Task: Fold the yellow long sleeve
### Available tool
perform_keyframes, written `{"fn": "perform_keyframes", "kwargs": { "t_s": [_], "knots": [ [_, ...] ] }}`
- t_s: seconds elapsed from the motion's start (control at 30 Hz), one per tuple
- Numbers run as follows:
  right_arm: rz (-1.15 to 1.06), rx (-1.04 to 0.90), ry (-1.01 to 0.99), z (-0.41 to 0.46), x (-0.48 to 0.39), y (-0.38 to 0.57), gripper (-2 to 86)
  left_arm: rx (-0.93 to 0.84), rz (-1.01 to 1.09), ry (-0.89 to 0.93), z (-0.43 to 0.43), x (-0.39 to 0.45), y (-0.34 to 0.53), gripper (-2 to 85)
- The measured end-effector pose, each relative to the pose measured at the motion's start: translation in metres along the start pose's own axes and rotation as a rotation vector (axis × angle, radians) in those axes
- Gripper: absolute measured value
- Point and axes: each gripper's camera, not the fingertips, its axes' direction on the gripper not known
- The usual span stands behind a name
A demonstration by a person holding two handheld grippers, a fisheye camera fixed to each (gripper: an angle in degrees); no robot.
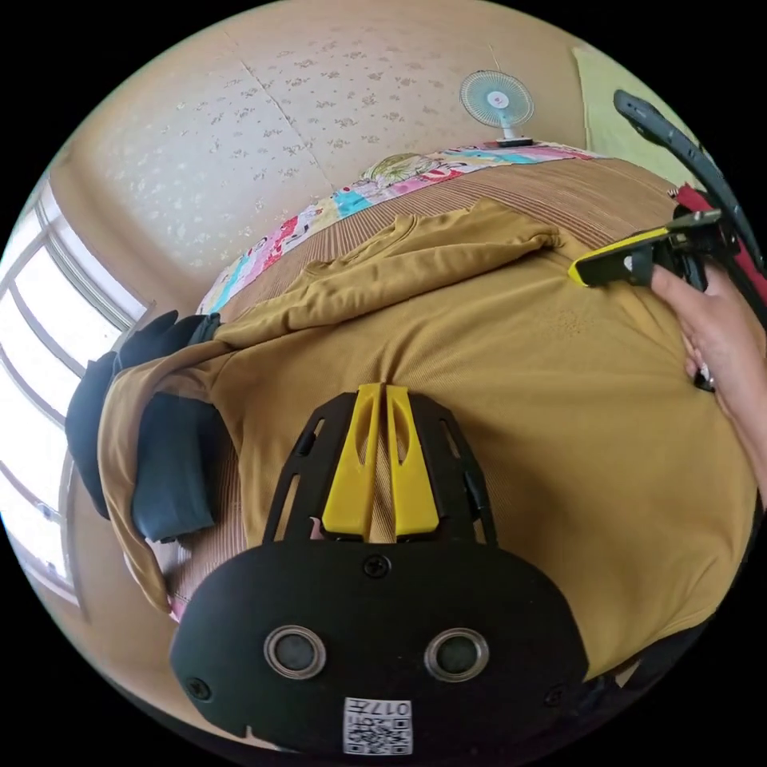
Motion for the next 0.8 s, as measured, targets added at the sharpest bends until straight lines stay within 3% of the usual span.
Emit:
{"fn": "perform_keyframes", "kwargs": {
  "t_s": [0.13, 0.23, 0.4, 0.47, 0.6, 0.67, 0.8],
  "knots": [
    [0.034, 0.011, -0.093, -0.020, 0.027, 0.021, 1.2, 0.008, 0.021, -0.088, -0.022, 0.024, -0.003, -0.7],
    [0.052, 0.018, -0.088, -0.033, 0.041, 0.029, 1.1, 0.003, -0.056, 0.025, -0.041, 0.012, -0.010, -0.5],
    [-0.041, 0.017, 0.161, -0.049, 0.023, 0.045, 0.9, -0.084, -0.131, 0.230, -0.063, 0.002, -0.020, -0.6],
    [-0.043, 0.027, 0.226, -0.057, 0.022, 0.055, 0.9, -0.079, -0.285, 0.405, -0.081, -0.016, 0.003, -0.8],
    [0.018, 0.078, 0.081, -0.076, 0.046, 0.066, 1.0, 0.017, -0.508, 0.638, -0.099, -0.040, 0.062, -0.7],
    [0.004, 0.100, -0.032, -0.084, 0.056, 0.070, 1.1, 0.061, -0.501, 0.709, -0.113, -0.048, 0.076, -0.7],
    [0.008, 0.104, -0.061, -0.087, 0.056, 0.069, 1.2, 0.076, -0.463, 0.731, -0.141, -0.072, 0.060, -0.4]
  ]
}}
